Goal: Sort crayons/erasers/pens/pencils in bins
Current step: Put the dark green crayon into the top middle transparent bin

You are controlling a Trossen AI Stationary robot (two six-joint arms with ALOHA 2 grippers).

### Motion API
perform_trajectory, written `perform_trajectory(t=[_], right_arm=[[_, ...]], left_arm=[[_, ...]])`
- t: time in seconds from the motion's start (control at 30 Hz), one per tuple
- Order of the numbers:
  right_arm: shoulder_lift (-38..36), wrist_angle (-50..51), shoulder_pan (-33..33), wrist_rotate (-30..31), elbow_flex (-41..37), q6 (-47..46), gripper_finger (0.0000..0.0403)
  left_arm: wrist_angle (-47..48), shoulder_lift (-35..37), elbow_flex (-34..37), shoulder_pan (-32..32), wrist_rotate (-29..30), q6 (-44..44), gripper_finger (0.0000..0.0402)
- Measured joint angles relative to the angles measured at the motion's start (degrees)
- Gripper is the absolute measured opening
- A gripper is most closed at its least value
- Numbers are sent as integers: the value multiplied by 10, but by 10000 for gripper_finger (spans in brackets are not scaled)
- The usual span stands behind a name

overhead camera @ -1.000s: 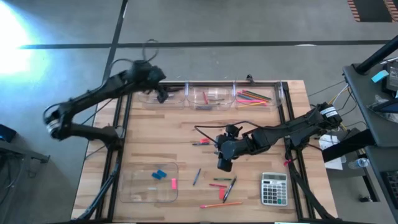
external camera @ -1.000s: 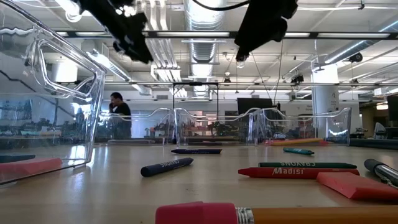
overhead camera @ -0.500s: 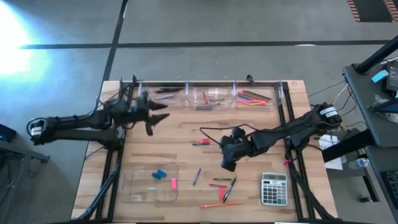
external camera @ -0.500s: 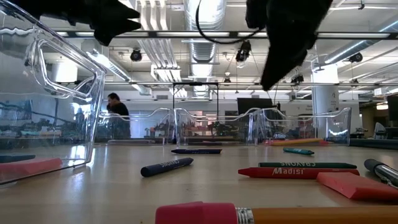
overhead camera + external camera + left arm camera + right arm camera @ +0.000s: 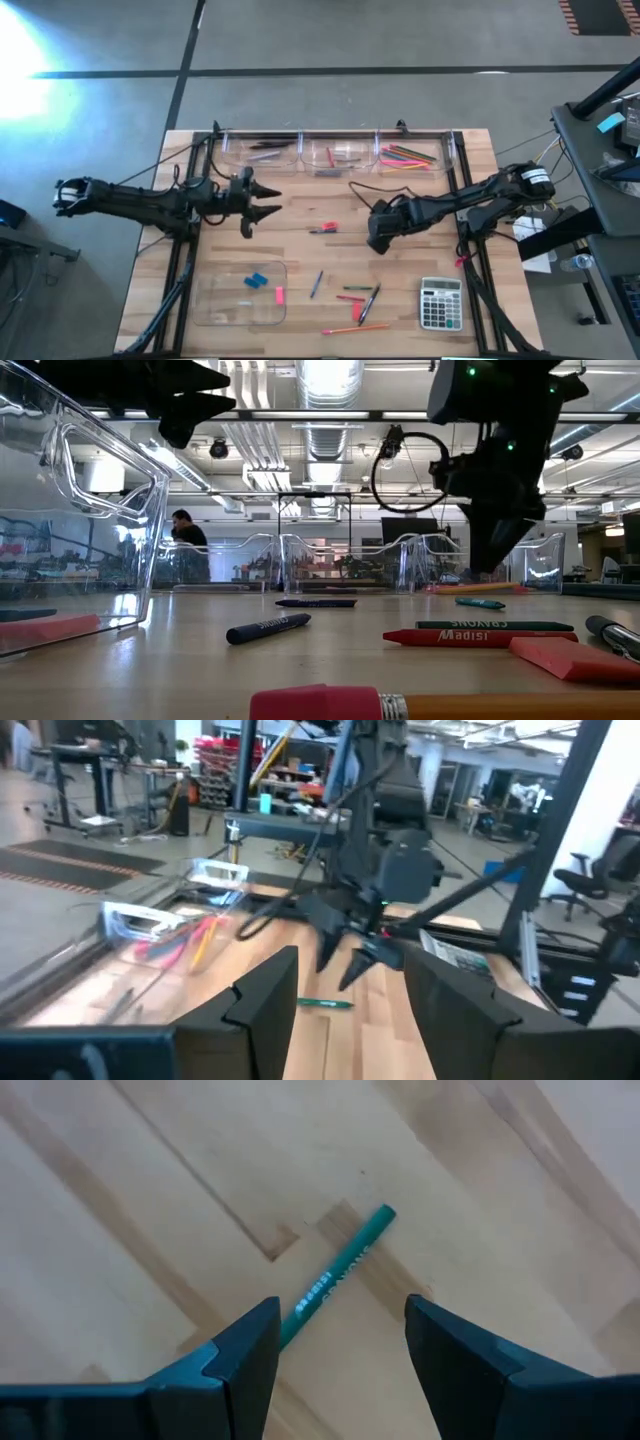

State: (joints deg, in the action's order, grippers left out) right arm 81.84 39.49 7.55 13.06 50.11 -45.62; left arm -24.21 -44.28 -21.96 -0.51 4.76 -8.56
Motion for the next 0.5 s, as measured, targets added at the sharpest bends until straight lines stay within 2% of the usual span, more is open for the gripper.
perform_trajectory(t=[0.23, 0.5], right_arm=[[-3, -65, -4, 0, -51, -52, 203], [-2, -115, -4, 5, -66, -74, 203]], left_arm=[[-12, -7, -1, 0, -1, -1, 170], [-8, -10, -1, 0, -1, -1, 170]])
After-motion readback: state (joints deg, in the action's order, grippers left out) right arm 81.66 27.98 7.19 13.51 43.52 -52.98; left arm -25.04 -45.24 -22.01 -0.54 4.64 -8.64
